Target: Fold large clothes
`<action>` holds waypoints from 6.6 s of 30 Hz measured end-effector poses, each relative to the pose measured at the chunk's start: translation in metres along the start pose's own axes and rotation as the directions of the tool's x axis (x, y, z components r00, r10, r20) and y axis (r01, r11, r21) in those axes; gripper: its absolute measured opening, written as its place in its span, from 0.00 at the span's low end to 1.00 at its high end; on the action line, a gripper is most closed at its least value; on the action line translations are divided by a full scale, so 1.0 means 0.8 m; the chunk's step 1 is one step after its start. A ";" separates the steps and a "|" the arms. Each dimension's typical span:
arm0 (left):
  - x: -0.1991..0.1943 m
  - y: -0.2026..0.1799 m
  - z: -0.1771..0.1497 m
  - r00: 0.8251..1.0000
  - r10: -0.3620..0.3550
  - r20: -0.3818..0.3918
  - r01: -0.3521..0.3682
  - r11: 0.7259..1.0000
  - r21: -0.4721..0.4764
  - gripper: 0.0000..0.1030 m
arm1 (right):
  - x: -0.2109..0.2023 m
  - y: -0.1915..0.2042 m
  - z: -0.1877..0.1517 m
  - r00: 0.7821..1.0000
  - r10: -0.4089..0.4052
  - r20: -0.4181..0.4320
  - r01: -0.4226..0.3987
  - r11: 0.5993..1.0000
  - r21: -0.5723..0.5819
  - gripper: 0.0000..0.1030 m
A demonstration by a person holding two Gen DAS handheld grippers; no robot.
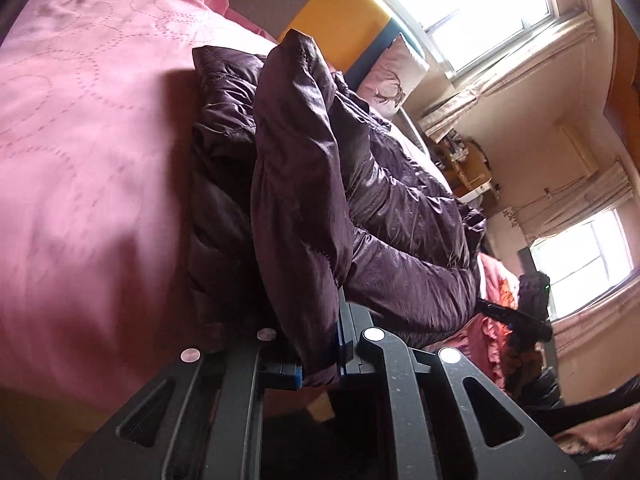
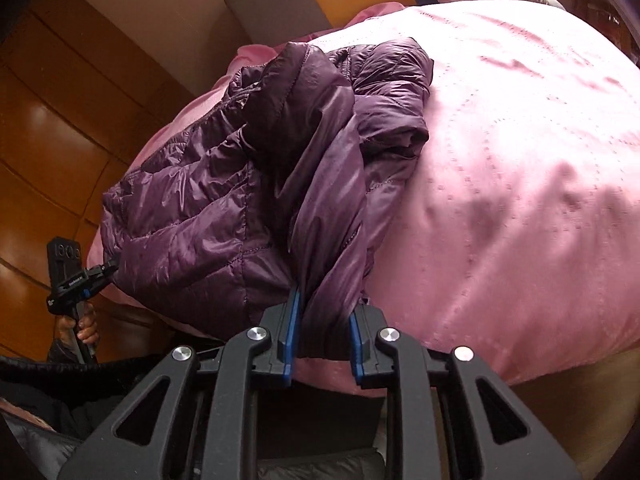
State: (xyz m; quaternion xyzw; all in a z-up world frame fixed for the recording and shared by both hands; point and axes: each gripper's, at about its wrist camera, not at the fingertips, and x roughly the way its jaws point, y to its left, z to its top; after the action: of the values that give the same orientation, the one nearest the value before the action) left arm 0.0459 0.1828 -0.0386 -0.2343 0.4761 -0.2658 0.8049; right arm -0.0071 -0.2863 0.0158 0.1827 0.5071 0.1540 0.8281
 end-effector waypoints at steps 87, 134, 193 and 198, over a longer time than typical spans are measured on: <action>0.096 -0.099 0.217 0.798 0.426 0.427 -0.499 0.864 0.070 0.65 | 0.117 0.074 0.264 0.832 -0.373 0.410 0.412 0.911 -0.006 0.56; 0.227 -0.168 0.113 0.895 0.347 0.279 -0.419 0.870 0.261 0.67 | 0.087 -0.022 0.158 0.888 -0.332 0.319 0.267 0.936 0.229 0.98; 0.180 -0.114 0.093 0.940 0.252 0.229 -0.303 0.925 0.229 0.57 | 0.031 0.144 0.176 0.955 0.171 0.241 -0.165 0.985 -0.044 0.27; 0.173 -0.097 0.097 0.961 0.193 0.199 -0.233 0.951 0.205 0.56 | 0.069 0.238 0.193 0.970 0.157 0.185 -0.124 0.976 -0.178 0.27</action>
State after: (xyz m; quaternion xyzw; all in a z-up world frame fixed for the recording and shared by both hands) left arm 0.1553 0.0446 -0.0448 -0.1107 0.3919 -0.2078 0.8894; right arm 0.1423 -0.1159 0.1243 0.1635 0.3934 0.2348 0.8737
